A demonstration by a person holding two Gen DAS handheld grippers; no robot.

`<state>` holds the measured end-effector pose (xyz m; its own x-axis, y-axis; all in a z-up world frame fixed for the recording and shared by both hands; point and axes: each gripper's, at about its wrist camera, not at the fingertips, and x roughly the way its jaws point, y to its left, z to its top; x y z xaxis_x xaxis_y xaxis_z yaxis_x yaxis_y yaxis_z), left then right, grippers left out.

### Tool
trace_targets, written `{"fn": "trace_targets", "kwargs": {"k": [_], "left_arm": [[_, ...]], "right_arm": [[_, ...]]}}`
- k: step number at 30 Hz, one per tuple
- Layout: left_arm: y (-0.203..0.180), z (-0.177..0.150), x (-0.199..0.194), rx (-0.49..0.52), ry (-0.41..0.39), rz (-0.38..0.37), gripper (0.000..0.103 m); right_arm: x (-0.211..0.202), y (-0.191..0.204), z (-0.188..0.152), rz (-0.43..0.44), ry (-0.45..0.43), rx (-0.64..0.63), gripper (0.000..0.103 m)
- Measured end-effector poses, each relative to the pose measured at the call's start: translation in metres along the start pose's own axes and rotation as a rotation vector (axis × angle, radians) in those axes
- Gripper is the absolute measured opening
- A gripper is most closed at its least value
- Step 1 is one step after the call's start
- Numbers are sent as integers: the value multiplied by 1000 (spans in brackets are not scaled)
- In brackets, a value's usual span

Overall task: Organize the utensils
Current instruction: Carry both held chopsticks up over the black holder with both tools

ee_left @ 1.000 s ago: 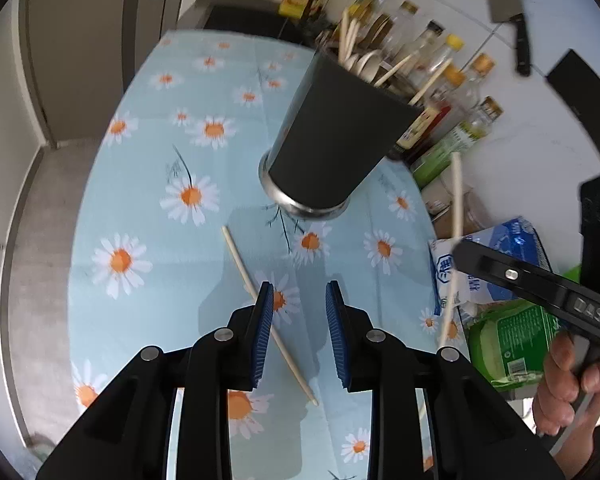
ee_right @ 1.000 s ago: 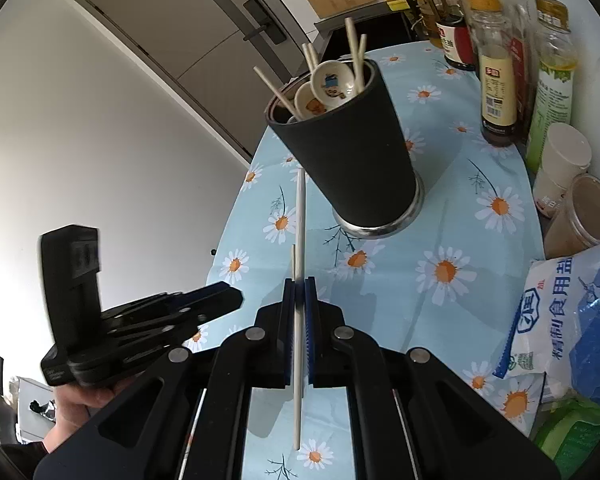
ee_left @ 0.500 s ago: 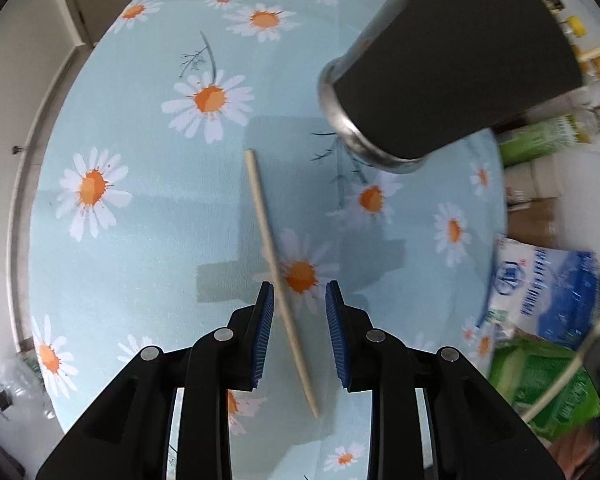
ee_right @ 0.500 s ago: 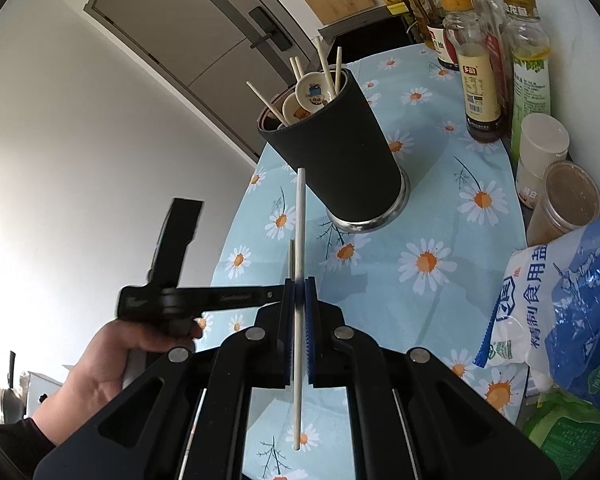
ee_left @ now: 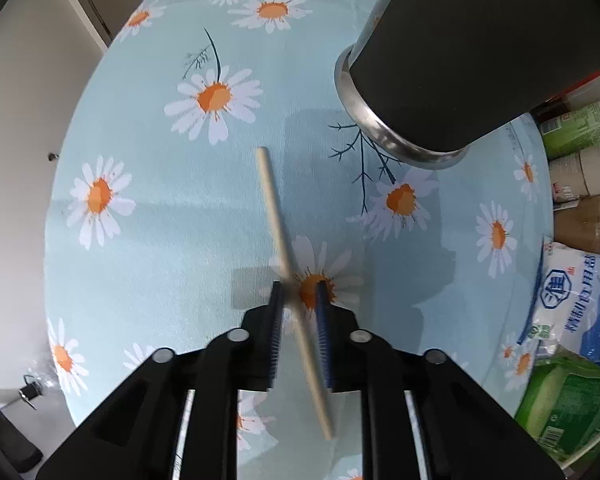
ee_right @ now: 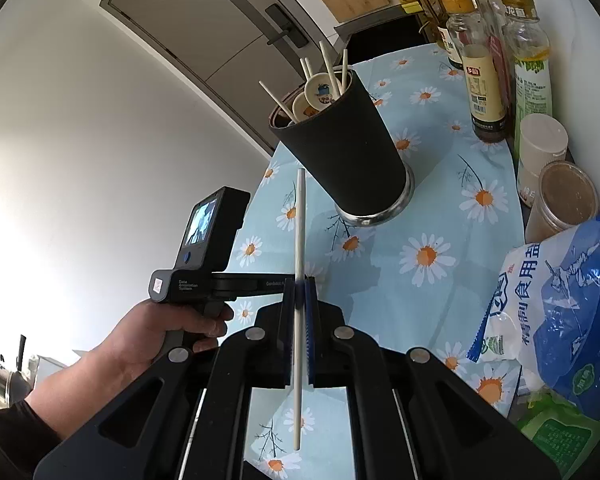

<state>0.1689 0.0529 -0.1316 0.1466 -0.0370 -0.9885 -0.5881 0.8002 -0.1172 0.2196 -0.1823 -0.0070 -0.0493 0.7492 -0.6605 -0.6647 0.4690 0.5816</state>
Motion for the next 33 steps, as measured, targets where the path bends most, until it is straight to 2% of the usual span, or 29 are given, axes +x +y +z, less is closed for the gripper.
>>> {"fn": "trace_targets", "kwargs": {"k": [2,8,13,19,25,29,33], "left_arm": [[-4,2,1,13,-7,20,6],[-7,3,2,10,-12,19,4],[6,0,-3,1,-27,-15,4],[13,-7,-28,20,-93,-74,4],[14,-21,-70,91,-236,-134,4],[15,-25,-100,144,-368,-159,4],[17,-21,-126,168,-462,-201,4]], "right_arm": [[-1,-2,-1,8,4,3,6],[-1,-3,-2,24,11,4,6],[2,-2,-1,20,15,4,6],[11,2,1,-1,17,6,6],[19,7,5,-17,-6,9,6],[22,13,14,-30,-48,0,6],[22,22,23,-39,-105,-27,6]]}}
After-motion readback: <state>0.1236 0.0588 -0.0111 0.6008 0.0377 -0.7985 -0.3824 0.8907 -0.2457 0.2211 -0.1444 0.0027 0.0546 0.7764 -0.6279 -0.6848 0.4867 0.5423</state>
